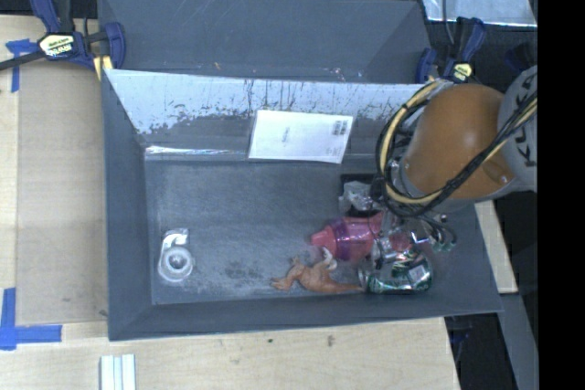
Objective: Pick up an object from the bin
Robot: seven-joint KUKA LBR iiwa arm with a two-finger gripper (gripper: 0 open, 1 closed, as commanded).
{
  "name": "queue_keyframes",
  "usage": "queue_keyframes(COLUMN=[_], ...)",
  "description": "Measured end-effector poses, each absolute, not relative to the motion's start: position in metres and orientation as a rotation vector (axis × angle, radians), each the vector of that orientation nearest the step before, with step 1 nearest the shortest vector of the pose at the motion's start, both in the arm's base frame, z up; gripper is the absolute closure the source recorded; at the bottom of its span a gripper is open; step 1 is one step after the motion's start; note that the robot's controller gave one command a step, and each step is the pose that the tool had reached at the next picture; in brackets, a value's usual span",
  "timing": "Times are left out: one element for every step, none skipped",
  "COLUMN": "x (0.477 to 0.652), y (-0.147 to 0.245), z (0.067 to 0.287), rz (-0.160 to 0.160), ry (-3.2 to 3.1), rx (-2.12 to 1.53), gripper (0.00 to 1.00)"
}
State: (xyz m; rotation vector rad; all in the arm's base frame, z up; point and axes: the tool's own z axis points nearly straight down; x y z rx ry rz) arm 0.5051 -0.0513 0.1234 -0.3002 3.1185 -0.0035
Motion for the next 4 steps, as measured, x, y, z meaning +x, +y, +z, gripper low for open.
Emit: queue_keyframes(x=[0.503,0.503,0.503,0.506], y=[-0.034,-0.034,-0.029,-0.027], z=[0.080,0.080,0.119,0.181], rz=[-0.003,-0.003,-0.002,-0.003], ry=[3.132,3.132,3.140,3.135], rx=[0.030,0.030,0.023,-0.013], gripper=[1.00,1.00,1.00,1.00])
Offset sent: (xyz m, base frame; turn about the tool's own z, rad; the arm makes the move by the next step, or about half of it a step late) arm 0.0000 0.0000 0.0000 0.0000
